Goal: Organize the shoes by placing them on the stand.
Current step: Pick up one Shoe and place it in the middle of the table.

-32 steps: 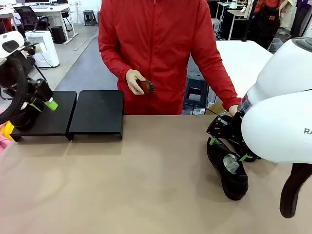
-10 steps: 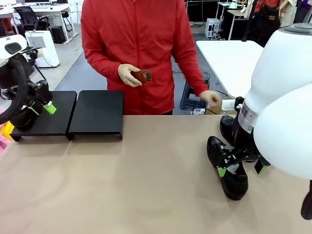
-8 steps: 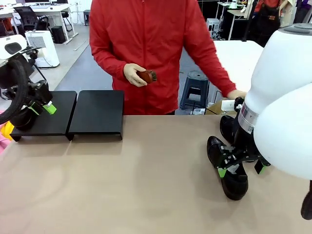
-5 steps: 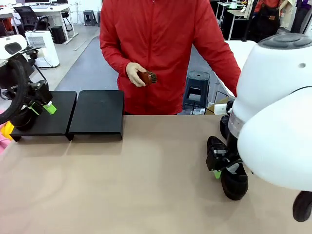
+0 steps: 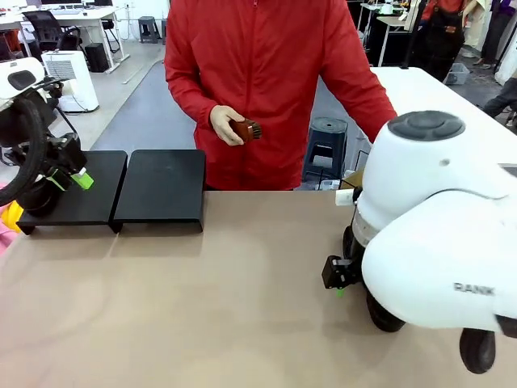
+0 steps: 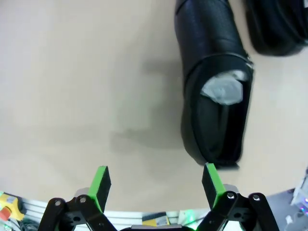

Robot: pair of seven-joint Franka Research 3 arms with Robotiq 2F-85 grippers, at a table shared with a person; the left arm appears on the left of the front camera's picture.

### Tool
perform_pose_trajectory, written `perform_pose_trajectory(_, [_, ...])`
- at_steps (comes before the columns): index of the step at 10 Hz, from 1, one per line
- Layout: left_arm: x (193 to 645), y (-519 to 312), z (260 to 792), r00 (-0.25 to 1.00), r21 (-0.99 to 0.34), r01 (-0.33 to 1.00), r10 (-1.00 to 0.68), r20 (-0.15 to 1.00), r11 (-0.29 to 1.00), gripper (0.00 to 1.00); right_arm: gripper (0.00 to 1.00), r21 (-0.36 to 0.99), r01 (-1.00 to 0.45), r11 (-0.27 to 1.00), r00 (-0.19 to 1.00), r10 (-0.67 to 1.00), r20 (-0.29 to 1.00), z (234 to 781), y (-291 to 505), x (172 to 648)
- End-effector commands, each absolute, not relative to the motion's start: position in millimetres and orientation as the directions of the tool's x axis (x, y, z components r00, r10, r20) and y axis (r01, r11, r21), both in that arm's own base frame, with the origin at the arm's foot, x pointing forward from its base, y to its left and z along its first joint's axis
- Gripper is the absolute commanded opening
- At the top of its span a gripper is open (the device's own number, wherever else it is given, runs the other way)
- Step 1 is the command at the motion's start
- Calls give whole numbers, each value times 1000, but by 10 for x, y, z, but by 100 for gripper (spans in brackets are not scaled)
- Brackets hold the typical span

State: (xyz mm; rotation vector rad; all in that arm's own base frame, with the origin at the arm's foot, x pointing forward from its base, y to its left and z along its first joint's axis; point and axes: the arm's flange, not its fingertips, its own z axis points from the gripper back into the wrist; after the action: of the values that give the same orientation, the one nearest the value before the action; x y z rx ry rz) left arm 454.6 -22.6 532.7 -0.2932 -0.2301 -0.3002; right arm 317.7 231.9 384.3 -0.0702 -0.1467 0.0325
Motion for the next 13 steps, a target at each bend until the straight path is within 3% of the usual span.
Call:
perform_pose_trajectory(1, [4529,-219,5318,927,-252,324,-253,278,912,54,100,-76,-23,997,987,35,158,3617,2343,3362])
perform_pose_trajectory(13, [4529,-219,5318,927,-252,324,-253,278,912,54,100,-28,34,999,984,-29,174,3648,2146,3769])
